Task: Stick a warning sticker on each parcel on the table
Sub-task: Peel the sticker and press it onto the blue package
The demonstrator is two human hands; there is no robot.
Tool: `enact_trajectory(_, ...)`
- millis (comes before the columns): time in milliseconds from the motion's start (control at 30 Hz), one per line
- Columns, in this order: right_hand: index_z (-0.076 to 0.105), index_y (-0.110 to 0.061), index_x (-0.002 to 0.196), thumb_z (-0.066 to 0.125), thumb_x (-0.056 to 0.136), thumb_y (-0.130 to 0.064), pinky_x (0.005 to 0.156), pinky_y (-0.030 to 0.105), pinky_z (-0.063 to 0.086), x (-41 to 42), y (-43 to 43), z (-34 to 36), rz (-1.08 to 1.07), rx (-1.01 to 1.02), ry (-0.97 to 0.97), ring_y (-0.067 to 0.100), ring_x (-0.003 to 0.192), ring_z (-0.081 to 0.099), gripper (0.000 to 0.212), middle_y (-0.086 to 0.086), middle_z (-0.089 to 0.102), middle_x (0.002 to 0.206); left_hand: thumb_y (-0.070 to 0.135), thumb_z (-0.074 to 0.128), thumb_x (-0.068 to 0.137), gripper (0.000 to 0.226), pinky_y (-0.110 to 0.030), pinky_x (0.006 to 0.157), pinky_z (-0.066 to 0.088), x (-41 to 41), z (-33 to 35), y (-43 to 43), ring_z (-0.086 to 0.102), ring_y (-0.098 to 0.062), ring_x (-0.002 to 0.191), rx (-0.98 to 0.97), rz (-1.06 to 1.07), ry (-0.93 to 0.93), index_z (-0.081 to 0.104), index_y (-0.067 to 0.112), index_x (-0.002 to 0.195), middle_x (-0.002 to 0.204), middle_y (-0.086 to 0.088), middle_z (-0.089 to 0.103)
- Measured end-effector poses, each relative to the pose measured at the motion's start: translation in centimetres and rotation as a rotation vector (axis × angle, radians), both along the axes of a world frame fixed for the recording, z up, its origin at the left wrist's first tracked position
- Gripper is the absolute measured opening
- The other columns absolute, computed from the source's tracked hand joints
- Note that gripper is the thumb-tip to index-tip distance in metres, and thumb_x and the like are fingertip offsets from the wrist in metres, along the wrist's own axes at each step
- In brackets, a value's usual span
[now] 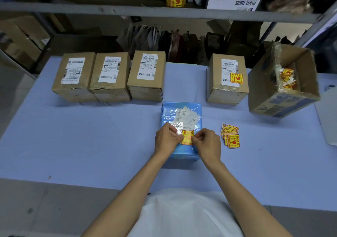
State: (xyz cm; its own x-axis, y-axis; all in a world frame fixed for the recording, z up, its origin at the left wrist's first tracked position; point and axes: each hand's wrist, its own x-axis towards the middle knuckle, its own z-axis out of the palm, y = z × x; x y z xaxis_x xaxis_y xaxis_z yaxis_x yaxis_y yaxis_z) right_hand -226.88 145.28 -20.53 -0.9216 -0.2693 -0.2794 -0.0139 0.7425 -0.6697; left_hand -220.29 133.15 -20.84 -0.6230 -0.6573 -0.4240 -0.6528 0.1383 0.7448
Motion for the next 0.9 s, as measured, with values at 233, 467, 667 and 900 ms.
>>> enact_trajectory(233,0.061,-0.015,0.089,0.072,0.080,-0.030,0.068,0.032,0.042,0.1,-0.1,0.1,0.036,0.194,0.134,0.024,0.087,0.061,0.021,0.001,0.063,0.093,0.025,0.084,0.067,0.035,-0.033,0.071,0.049,0.0,0.2,-0.3,0.060,-0.023,0.077,-0.095,-0.050,-0.024,0.051,0.018,0.076,0.073,0.002,0.059)
enact_trajectory(467,0.073,-0.027,0.080,0.081,0.068,-0.012,0.078,0.025,0.041,-1.1,0.9,-0.7,0.134,-0.220,0.036,0.017,0.101,0.051,0.022,-0.004,0.049,0.100,0.019,0.082,0.070,0.016,-0.020,0.064,0.045,0.8,-0.3,-0.3,0.056,-0.004,0.060,-0.057,-0.190,0.139,0.073,0.023,0.083,0.062,0.010,0.060)
enact_trajectory(667,0.073,-0.028,0.085,0.073,0.078,-0.004,0.085,0.034,0.049,-1.4,1.6,-1.3,0.102,-0.261,0.044,0.020,0.118,0.043,0.025,0.000,0.042,0.114,0.009,0.078,0.073,0.017,-0.019,0.062,0.040,0.4,-0.4,-1.1,0.049,0.000,0.051,0.011,-0.166,0.116,0.076,0.022,0.084,0.060,0.009,0.056)
enact_trajectory(900,0.076,-0.022,0.088,0.082,0.071,-0.009,0.084,0.032,0.050,-0.8,1.5,-1.5,0.160,-0.314,-0.025,0.016,0.110,0.051,0.023,-0.002,0.041,0.123,0.019,0.082,0.070,0.019,-0.018,0.066,0.042,0.6,-0.3,-1.1,0.054,-0.003,0.063,-0.023,-0.273,0.087,0.077,0.026,0.087,0.069,0.011,0.062)
